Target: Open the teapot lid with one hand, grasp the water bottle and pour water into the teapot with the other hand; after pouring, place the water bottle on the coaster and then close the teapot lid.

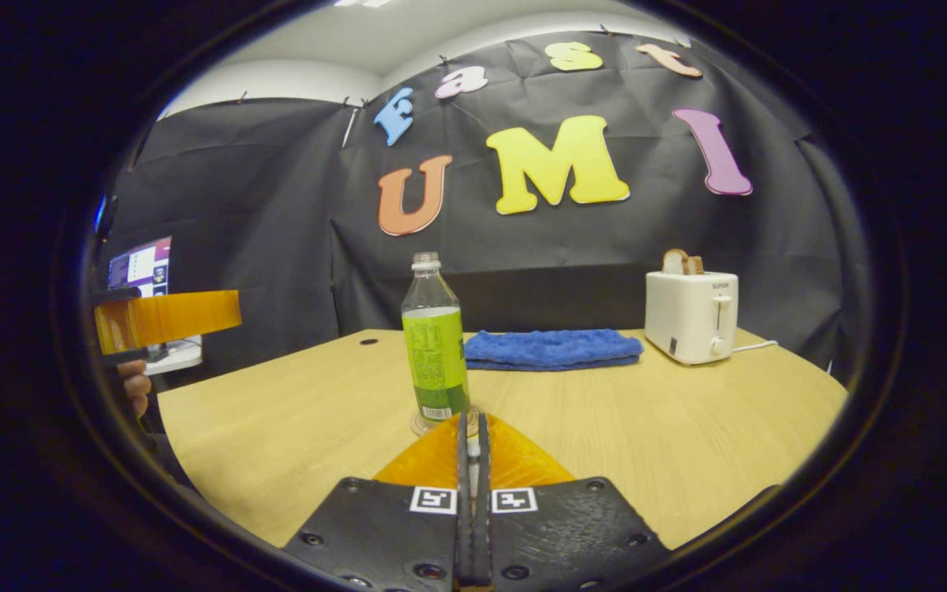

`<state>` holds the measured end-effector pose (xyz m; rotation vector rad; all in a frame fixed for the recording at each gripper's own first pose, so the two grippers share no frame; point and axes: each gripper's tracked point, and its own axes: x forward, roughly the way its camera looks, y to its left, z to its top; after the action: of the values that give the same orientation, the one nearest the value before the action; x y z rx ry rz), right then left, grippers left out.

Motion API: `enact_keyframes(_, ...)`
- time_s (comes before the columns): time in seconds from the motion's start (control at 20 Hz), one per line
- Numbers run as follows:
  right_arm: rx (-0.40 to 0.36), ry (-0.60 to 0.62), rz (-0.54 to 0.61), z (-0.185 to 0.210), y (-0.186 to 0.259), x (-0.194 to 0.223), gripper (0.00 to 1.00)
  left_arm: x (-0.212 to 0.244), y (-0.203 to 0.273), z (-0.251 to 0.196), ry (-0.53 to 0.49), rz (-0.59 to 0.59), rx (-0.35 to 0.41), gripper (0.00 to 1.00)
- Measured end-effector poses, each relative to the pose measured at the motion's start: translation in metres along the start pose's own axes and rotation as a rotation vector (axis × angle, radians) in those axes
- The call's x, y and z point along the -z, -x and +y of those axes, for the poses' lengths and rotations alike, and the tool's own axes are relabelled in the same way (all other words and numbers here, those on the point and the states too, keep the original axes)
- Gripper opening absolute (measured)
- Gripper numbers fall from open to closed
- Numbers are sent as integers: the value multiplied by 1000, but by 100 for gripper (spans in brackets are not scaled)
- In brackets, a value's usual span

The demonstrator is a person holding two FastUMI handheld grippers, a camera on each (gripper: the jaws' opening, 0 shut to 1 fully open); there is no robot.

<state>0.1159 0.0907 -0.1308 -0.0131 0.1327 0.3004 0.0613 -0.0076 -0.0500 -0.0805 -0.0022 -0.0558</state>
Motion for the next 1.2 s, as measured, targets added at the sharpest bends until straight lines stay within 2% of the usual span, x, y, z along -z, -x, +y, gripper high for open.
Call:
enact_keyframes(0.05, 0, -17, -50, 1, -2, -8, 1, 0, 1, 0, -2, 1, -2, 99)
enact_keyframes(0.2, 2, -17, -32, 1, -2, -7, 1, 0, 1, -3, -3, -3, 10, 99)
enact_keyframes(0.4, 0, -22, -57, 2, 6, -17, 6, 0, 4, -4, -11, 0, 24, 99)
enact_keyframes(0.45, 6, -27, -74, 1, 9, -23, 14, -1, 5, -4, -12, -1, 25, 99)
enact_keyframes(0.5, 12, -24, -91, -1, 13, -30, 29, -1, 5, -5, -14, -2, 29, 99)
enact_keyframes(0.55, 19, -17, -111, -2, 18, -40, 50, -2, 5, -6, -17, -1, 32, 99)
enact_keyframes(0.6, 25, -13, -124, -5, 23, -47, 60, -2, 7, -6, -21, 1, 33, 100)
enact_keyframes(0.75, 43, -14, -160, -9, 43, -73, 98, -7, 11, -7, -34, -4, 33, 99)
enact_keyframes(0.95, 77, -17, -208, -17, 82, -108, 96, -19, 20, -9, -69, -28, 18, 99)
enact_keyframes(1.0, 98, 2, -221, -23, 94, -117, 92, -23, 23, -10, -75, -51, 21, 99)
enact_keyframes(1.2, 217, 15, -231, -52, 134, -129, 96, -23, 27, -15, -80, -46, 11, 99)
